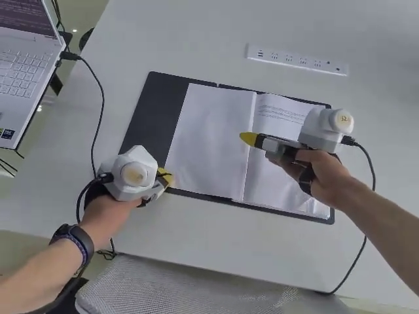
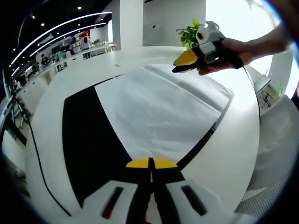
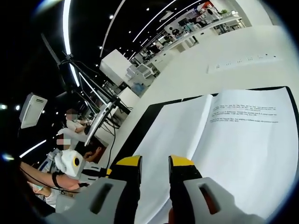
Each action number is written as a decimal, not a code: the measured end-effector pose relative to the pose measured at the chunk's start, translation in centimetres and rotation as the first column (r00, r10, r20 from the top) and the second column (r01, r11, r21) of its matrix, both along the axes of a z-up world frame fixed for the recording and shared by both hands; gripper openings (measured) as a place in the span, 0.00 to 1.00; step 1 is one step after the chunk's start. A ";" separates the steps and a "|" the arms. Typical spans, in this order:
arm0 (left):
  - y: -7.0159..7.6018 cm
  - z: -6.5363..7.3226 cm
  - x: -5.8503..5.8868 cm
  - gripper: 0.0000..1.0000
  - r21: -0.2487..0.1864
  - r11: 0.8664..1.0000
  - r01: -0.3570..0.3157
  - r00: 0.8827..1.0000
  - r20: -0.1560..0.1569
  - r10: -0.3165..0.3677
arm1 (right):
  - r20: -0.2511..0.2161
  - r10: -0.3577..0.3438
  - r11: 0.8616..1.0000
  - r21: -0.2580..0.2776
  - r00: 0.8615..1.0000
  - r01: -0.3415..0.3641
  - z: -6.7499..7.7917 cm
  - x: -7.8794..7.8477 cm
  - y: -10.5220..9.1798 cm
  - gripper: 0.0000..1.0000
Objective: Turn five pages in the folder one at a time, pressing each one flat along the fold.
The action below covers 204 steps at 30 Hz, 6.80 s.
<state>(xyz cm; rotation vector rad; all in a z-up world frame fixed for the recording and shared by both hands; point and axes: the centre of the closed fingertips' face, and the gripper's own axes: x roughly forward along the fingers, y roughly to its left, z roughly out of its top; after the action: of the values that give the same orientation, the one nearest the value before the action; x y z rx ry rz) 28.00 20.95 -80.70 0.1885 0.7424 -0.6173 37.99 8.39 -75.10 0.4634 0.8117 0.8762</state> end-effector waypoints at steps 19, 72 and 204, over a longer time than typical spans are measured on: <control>0.1 -0.3 0.3 0.00 -0.001 1.000 -0.012 1.000 -0.006 0.012 | -0.082 -0.086 0.996 0.021 0.993 0.088 -3.3 2.4 -0.3 0.04; 0.1 0.1 0.3 0.00 0.006 0.999 -0.039 0.999 -0.021 0.039 | -0.243 -0.500 0.791 0.262 0.831 0.553 -5.7 17.0 -2.6 0.00; -1.4 2.9 0.0 0.25 -0.074 0.995 -0.069 0.996 -0.064 0.064 | -0.032 -0.104 0.993 0.059 0.994 0.105 -1.3 -9.9 -6.8 0.17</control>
<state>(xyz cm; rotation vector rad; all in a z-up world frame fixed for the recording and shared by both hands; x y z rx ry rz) 28.00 19.57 -77.82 0.0746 0.7798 -0.5893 28.05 1.63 -76.41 0.5676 0.7818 0.7998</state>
